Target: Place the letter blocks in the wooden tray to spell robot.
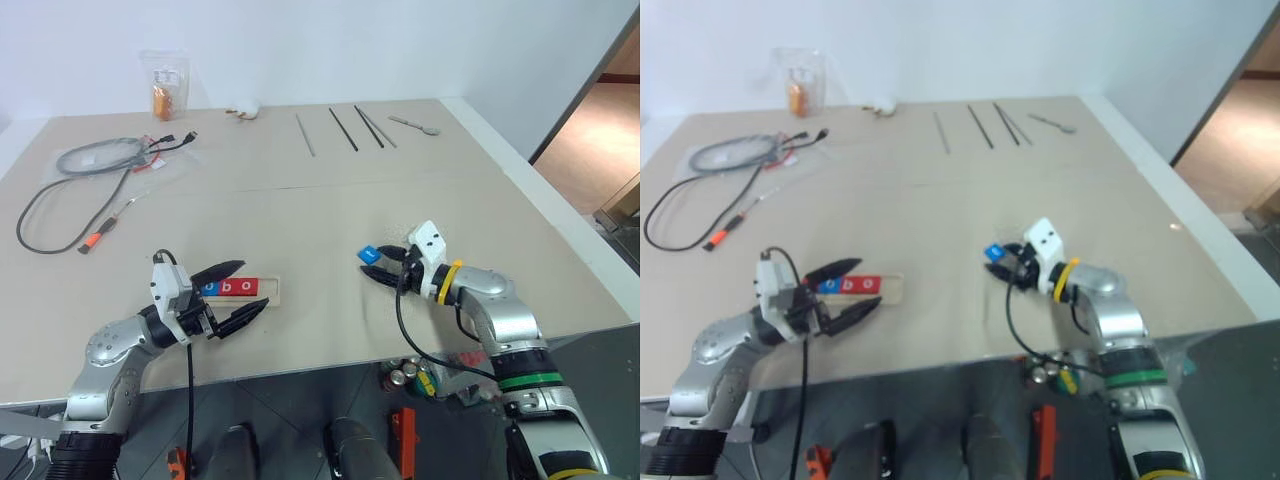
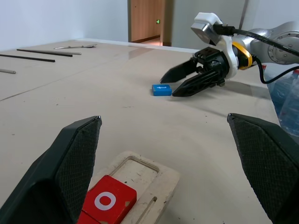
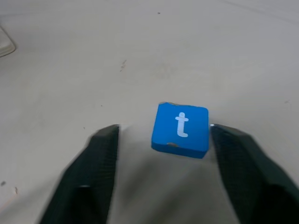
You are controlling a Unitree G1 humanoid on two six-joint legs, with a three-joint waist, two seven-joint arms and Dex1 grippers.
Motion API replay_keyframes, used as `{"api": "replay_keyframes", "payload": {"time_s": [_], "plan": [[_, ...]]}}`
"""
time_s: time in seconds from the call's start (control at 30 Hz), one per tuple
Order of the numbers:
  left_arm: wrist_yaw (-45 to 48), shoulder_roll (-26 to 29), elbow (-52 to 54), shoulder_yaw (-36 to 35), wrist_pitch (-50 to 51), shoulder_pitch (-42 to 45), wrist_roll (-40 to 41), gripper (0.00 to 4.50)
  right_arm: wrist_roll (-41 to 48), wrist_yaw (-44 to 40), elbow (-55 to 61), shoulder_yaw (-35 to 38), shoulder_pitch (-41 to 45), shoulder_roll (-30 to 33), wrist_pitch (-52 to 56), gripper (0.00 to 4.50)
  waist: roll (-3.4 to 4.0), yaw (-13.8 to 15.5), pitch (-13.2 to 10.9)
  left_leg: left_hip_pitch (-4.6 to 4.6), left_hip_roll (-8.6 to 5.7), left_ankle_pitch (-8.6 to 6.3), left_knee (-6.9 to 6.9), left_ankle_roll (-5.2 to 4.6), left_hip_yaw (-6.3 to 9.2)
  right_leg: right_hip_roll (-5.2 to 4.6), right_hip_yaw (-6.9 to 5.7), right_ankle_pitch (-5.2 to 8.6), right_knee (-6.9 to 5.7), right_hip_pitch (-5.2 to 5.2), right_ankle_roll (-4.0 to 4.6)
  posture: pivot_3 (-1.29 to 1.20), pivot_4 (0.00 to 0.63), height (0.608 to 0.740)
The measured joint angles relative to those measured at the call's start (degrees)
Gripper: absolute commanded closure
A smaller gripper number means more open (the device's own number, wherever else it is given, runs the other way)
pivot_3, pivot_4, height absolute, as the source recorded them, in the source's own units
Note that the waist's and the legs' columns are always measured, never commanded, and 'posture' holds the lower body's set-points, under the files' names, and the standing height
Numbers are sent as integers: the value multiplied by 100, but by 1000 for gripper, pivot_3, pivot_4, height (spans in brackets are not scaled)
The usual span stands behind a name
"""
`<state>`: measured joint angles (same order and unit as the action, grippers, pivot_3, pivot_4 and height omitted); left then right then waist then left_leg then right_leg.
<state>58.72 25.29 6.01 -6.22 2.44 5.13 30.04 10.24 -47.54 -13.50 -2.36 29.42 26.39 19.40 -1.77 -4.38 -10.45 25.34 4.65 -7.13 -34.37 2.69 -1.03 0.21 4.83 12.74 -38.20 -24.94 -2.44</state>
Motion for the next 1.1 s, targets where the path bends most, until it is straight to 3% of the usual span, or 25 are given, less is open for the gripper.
{"api": "replay_keyframes", "payload": {"time_s": [0.23, 0.3, 0.6, 0.77, 1.1], "plan": [[-6, -12, -37, 21, -13, 0, -28, 0, -153, 269, 289, -117, -107, -7, 82, 2709, -1, 2, 1, 0, 0, 0, -1, 0, -1, -1, 1, 0, 1, 1, 0, 0, 150, 740], [-5, -13, -50, 22, -15, 1, -31, 0, -142, 262, 396, -123, -160, -4, 126, 3229, -1, 2, 1, 0, 0, 0, 0, 0, 0, 0, 0, 0, 0, 0, 0, 0, 150, 740], [5, -16, -93, 76, -29, 19, -47, 0, -233, 671, 736, -152, -126, -24, 675, 3254, -1, 2, 1, 1, 0, 0, 0, 0, -1, -1, 1, 0, 0, -2, 1, 0, 150, 740], [-3, -63, -105, 92, -100, 27, -82, 0, -189, 1405, 1445, -53, -8, -221, 2002, 3254, -1, 3, 1, 3, 1, 0, 2, 0, -1, -2, 0, -1, 0, -5, 2, 0, 150, 740], [129, -241, -463, 335, -180, 326, -94, 0, -49, 2991, 3283, 147, 198, -1186, 5434, 3254, -1, 2, 1, 14, 1, 0, 4, 0, -2, -3, 0, -1, 0, -16, 2, 0, 150, 740]]}}
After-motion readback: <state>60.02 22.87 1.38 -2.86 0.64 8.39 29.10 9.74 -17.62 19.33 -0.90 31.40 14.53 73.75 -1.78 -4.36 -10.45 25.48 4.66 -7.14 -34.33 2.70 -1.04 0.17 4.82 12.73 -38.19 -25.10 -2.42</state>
